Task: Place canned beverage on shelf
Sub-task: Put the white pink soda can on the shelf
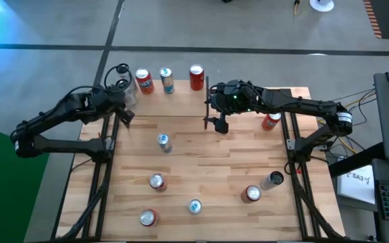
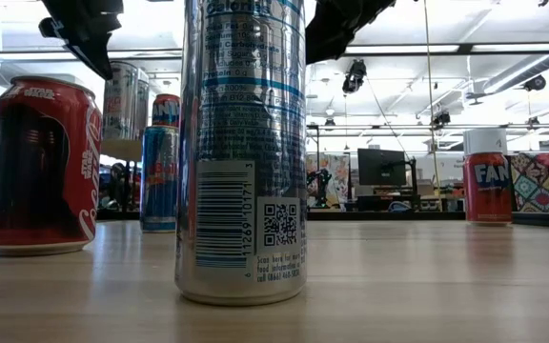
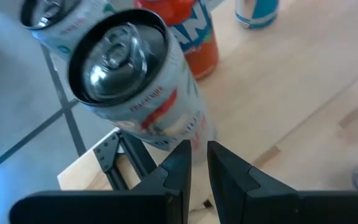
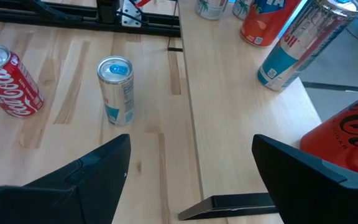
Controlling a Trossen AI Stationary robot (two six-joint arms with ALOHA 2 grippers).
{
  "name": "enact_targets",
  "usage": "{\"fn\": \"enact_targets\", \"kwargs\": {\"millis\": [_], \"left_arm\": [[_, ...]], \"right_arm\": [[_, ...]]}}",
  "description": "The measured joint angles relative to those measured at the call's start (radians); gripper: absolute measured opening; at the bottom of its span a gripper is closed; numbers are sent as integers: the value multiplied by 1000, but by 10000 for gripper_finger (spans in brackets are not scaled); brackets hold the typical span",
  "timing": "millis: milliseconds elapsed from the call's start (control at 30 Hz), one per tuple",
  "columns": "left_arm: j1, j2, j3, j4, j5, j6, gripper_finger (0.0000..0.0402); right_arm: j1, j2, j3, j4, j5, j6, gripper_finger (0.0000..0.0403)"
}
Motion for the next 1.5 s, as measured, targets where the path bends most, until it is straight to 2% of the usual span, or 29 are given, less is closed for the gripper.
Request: {"fn": "enact_targets", "kwargs": {"millis": [500, 633, 733, 833, 1000, 1067, 1367, 1500], "left_arm": [[8, 5, -1, 19, -52, -19, 37], [11, 5, -2, 41, -116, -18, 37], [11, 3, 1, 63, -120, -19, 37], [11, 3, 18, 66, -79, -26, 37], [11, 3, 38, 75, 83, -34, 37], [11, 5, 26, 76, 98, -34, 37], [13, 52, 10, 79, -65, -34, 37], [16, 64, 10, 79, -77, -29, 37]], "right_arm": [[0, 0, -1, 0, 0, 0, 325], [0, 0, -3, -1, 0, 0, 325], [0, 0, -3, -2, 0, 4, 325], [0, 0, -3, -6, 0, 12, 325], [0, 0, -3, -22, 0, 20, 325], [0, 0, -4, -25, 0, 21, 325], [0, 0, -7, -25, 0, 21, 325], [0, 0, -7, -25, 0, 21, 325]]}}
